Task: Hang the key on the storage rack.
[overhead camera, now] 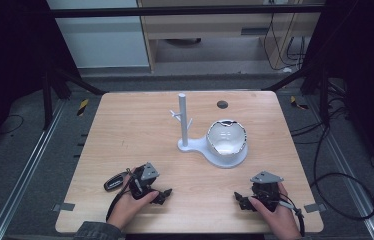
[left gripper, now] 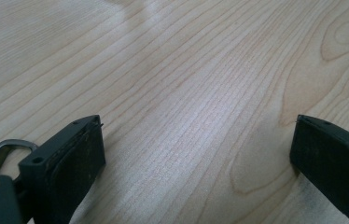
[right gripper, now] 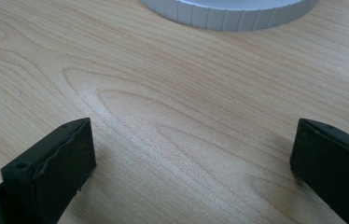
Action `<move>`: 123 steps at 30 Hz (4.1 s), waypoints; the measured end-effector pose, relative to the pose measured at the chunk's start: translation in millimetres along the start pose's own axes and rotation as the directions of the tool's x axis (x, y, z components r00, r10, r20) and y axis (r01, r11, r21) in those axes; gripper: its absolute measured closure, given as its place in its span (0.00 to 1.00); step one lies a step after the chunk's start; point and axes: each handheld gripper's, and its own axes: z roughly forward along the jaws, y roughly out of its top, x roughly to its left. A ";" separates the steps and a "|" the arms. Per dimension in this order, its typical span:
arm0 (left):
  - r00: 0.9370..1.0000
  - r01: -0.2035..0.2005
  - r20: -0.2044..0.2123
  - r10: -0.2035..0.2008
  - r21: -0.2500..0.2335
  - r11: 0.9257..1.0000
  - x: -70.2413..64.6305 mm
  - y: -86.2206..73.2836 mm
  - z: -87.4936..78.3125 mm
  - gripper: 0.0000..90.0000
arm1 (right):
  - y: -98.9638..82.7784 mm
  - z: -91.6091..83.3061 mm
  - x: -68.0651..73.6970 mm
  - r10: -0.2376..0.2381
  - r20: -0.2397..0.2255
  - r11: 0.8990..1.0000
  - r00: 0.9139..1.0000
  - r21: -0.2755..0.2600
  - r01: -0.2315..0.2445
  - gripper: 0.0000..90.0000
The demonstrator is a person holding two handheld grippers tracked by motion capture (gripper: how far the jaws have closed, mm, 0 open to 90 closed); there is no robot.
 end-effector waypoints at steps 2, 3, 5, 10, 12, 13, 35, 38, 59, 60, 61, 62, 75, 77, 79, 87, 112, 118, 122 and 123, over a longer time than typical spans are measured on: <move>1.000 -0.001 0.000 0.001 0.001 1.000 0.0 0.0 0.0 0.03 | 0.4 0.2 0.9 0.009 0.006 1.000 1.000 0.001 -0.009 0.00; 1.000 -0.001 0.000 0.001 0.001 1.000 0.0 0.0 0.0 0.03 | 0.3 0.2 0.5 0.005 0.006 1.000 1.000 0.000 -0.005 0.00; 1.000 -0.001 0.002 0.001 0.001 1.000 0.2 0.1 0.1 0.03 | 0.2 0.2 0.6 0.005 0.005 1.000 1.000 0.000 -0.005 0.00; 1.000 -0.008 0.007 0.008 0.002 1.000 1.4 0.6 0.6 0.02 | 0.1 0.1 0.5 0.003 0.004 1.000 1.000 -0.001 -0.003 0.00; 1.000 -0.013 0.011 0.013 0.001 1.000 2.2 0.6 0.6 0.02 | -0.1 -0.1 0.5 0.002 0.003 1.000 1.000 -0.001 -0.002 0.00; 1.000 -0.020 0.009 0.020 0.003 1.000 3.0 1.0 -0.5 0.04 | -0.1 -0.2 0.8 0.006 0.005 1.000 1.000 0.000 -0.006 0.00; 1.000 0.018 0.002 -0.018 -0.025 1.000 40.4 31.1 -51.9 0.09 | 0.1 0.4 -7.6 -0.018 -0.008 1.000 1.000 -0.001 0.018 0.00; 0.999 -0.030 -0.015 0.031 0.083 0.996 50.3 43.8 -50.5 0.06 | 0.3 0.5 -9.9 -0.010 -0.003 1.000 1.000 0.000 0.010 0.00; 0.991 -0.113 -0.028 0.130 0.335 0.935 74.7 61.3 -35.8 0.14 | 0.3 0.3 -8.0 0.009 0.007 1.000 1.000 0.001 -0.009 0.00; 0.991 -0.102 -0.044 0.123 0.328 0.939 75.7 62.2 -37.9 0.17 | -0.3 0.3 -9.9 -0.014 0.000 1.000 1.000 -0.003 0.014 0.00; 0.992 -0.096 -0.046 0.118 0.328 0.940 76.1 62.5 -38.8 0.15 | 0.3 0.1 -8.2 0.010 0.005 1.000 1.000 0.002 -0.010 0.00; 0.993 -0.089 -0.044 0.109 0.329 0.940 76.2 62.5 -39.6 0.15 | 0.0 0.2 -8.7 0.000 0.007 1.000 1.000 0.000 0.000 0.00; 0.996 -0.083 0.017 0.086 0.496 0.865 83.5 59.5 -39.4 0.09 | 0.1 0.7 -8.5 -0.001 0.013 1.000 1.000 -0.003 0.001 0.00; 0.996 -0.086 0.020 0.088 0.500 0.862 83.6 59.6 -38.3 0.12 | 0.1 0.7 -8.5 -0.001 0.012 1.000 1.000 -0.003 0.001 0.00; 0.996 -0.090 0.022 0.092 0.513 0.853 83.0 59.8 -36.6 0.17 | 0.0 0.6 -8.4 -0.001 0.013 1.000 1.000 -0.003 0.001 0.00; 0.990 -0.135 0.054 0.129 0.598 0.790 80.3 56.5 -29.3 0.41 | 0.0 0.5 -8.2 0.001 0.014 1.000 1.000 -0.003 -0.001 0.01; 0.986 -0.161 0.073 0.150 0.649 0.744 85.5 51.0 -19.5 0.72 | -0.3 -0.2 -6.0 0.014 0.021 1.000 1.000 -0.001 -0.014 0.01; 0.988 -0.152 0.068 0.142 0.651 0.744 87.2 50.8 -18.2 0.76 | -0.4 -0.4 -5.9 0.015 0.021 1.000 1.000 0.000 -0.015 0.01; 0.987 -0.155 0.073 0.142 0.651 0.743 87.3 51.0 -16.5 0.78 | -0.4 -0.4 -5.8 0.014 0.021 1.000 1.000 0.000 -0.014 0.01; 0.987 -0.153 0.070 0.142 0.653 0.742 87.2 51.0 -16.3 0.79 | -0.4 -0.4 -5.8 0.014 0.021 1.000 1.000 0.000 -0.014 0.01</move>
